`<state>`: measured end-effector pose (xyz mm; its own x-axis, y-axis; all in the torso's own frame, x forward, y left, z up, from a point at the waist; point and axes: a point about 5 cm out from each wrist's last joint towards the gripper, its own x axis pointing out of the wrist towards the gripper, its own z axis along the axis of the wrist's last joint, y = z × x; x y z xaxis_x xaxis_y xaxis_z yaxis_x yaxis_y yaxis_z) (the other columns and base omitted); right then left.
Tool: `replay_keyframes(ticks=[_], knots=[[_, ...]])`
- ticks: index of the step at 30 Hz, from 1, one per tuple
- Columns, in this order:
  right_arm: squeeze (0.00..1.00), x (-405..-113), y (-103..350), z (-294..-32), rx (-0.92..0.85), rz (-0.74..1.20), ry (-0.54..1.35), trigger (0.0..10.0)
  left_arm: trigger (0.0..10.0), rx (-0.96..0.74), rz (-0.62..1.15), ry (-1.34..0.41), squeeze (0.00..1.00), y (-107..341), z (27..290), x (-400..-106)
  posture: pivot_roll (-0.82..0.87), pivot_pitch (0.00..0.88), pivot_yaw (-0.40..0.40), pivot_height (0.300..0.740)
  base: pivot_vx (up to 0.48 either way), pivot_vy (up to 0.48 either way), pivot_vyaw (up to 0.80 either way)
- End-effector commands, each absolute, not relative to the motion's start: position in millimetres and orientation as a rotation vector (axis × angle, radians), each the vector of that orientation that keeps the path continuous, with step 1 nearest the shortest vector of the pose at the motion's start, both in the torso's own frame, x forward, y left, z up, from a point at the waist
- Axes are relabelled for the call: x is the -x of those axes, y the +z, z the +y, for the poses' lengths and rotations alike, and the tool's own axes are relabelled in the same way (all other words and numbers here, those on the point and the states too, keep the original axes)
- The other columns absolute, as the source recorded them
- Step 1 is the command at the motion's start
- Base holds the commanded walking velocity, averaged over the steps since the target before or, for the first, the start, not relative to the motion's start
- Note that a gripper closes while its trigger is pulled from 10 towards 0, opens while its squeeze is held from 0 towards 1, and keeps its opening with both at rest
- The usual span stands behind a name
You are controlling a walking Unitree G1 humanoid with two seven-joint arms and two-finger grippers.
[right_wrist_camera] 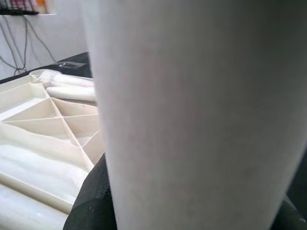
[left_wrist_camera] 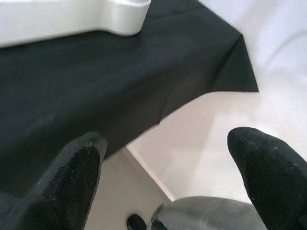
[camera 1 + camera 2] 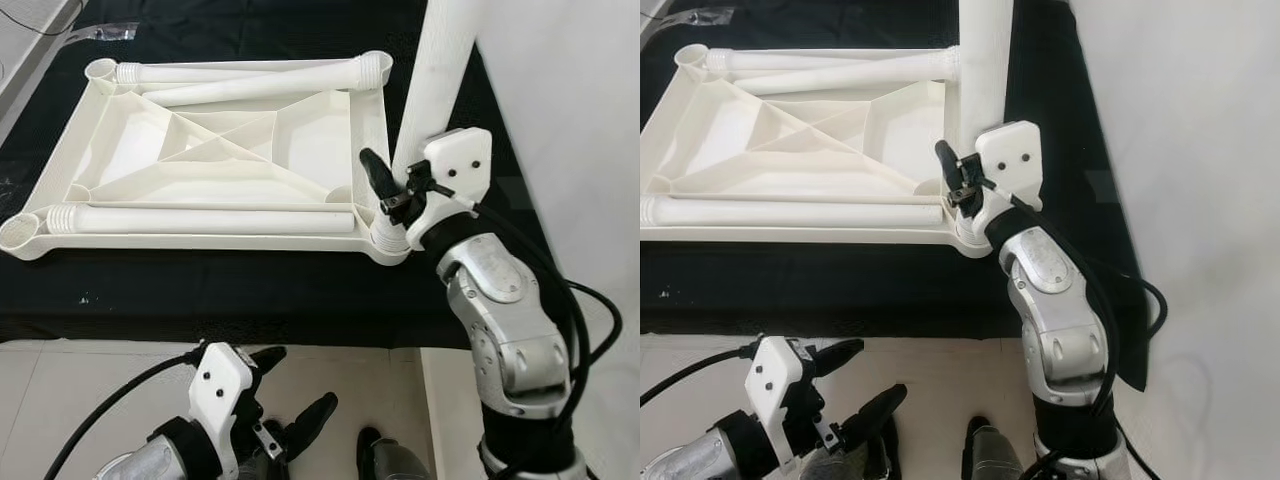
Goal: Building children table
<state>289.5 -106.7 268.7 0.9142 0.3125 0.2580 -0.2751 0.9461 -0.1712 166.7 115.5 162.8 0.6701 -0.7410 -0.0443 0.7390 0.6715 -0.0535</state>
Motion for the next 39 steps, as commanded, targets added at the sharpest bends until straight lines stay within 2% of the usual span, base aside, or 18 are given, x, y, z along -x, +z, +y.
replay_keyframes(ticks=[1, 19, 23, 26, 29, 31, 32, 37, 39], knots=[[0.00, -298, 220, -114, 0.137, -0.017, 0.233, 10.0, 10.0, 0.044, 0.091, -0.842, 0.00, 156, 113, -164, -0.05, 0.325, 0.020, 0.740, 0.000, 0.000, 0.00], [0.00, -288, 211, -108, 0.091, 0.049, 0.141, 10.0, 10.0, 0.014, 0.068, -0.827, 0.00, 156, 117, -177, -0.05, 0.307, 0.020, 0.740, 0.000, 0.000, 0.00], [0.00, -287, 211, -109, 0.080, 0.050, 0.129, 10.0, 10.0, -0.016, 0.000, -0.712, 0.00, 169, 128, -197, -0.05, 0.297, 0.021, 0.740, 0.000, 0.000, 0.00], [0.00, -287, 211, -110, 0.059, 0.056, 0.115, 10.0, 10.0, 0.017, -0.119, -0.588, 0.00, 199, 146, -226, -0.05, 0.288, 0.020, 0.740, 0.000, 0.000, 0.00], [0.00, -288, 210, -109, 0.049, 0.061, 0.112, 10.0, 10.0, 0.019, -0.157, -0.564, 0.00, 209, 150, -233, -0.05, 0.287, 0.020, 0.740, 0.000, 0.000, 0.00], [0.00, -286, 209, -106, 0.035, 0.066, 0.118, 10.0, 10.0, 0.019, -0.286, -0.557, 0.00, 246, 157, -250, -0.05, 0.278, 0.023, 0.740, 0.000, 0.000, 0.00], [0.00, -286, 208, -103, 0.030, 0.067, 0.125, 10.0, 10.0, 0.043, -0.360, -0.591, 0.00, 271, 157, -259, -0.05, 0.269, 0.026, 0.740, 0.000, 0.000, 0.00], [0.00, -285, 208, -99, 0.022, 0.063, 0.135, 10.0, 10.0, 0.081, -0.453, -0.681, 0.00, 304, 152, -266, -0.04, 0.263, 0.029, 0.740, 0.000, 0.000, 0.00], [0.00, -286, 211, -94, 0.008, 0.038, 0.149, 10.0, 10.0, 0.129, -0.519, -0.923, 0.00, 339, 135, -265, -0.04, 0.248, 0.040, 0.740, 0.000, 0.000, 0.00]])
